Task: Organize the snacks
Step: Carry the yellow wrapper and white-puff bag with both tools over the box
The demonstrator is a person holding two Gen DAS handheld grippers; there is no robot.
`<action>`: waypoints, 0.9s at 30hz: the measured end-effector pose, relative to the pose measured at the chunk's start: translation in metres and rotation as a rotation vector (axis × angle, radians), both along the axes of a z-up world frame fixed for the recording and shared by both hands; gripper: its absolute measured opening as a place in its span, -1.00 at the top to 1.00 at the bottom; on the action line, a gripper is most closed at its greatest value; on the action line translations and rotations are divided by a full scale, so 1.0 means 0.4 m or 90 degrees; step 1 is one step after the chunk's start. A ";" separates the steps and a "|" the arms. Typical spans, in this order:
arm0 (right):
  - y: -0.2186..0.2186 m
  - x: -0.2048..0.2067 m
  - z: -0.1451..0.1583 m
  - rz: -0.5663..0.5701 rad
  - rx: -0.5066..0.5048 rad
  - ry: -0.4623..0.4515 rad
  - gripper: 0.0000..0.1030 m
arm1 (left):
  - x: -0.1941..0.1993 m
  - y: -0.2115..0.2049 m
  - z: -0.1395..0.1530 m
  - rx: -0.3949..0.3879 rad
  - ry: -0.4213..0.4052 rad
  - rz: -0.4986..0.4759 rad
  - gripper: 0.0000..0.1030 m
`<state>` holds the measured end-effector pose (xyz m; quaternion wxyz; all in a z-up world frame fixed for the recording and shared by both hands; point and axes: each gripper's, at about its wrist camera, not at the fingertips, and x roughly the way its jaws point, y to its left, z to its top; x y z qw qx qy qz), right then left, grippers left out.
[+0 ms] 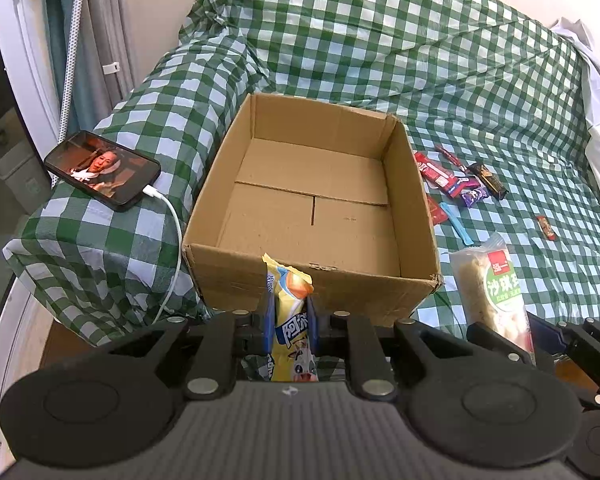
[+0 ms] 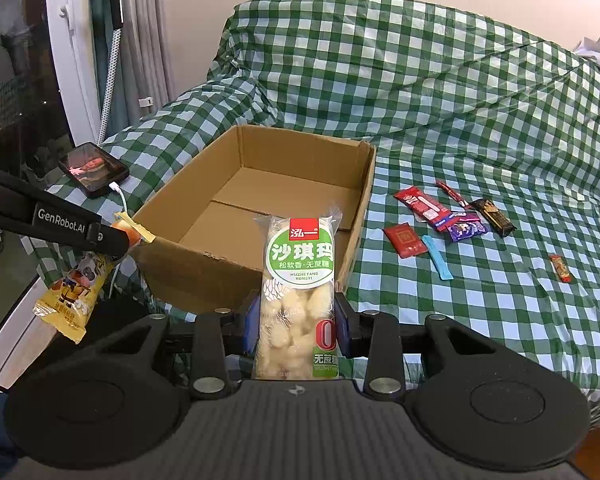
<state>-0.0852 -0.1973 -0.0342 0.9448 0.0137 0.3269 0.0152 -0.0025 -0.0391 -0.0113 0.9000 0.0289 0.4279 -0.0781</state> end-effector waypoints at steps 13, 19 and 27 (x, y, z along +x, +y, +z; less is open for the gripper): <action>0.009 -0.005 -0.022 -0.002 -0.003 0.010 0.25 | 0.018 0.005 -0.015 -0.005 0.009 0.003 0.65; 0.010 0.015 -0.036 0.000 -0.005 0.027 0.25 | 0.034 0.012 -0.029 -0.007 0.018 0.010 0.65; 0.009 0.048 -0.034 0.002 -0.009 0.038 0.25 | 0.075 0.024 -0.039 -0.011 0.025 0.020 0.65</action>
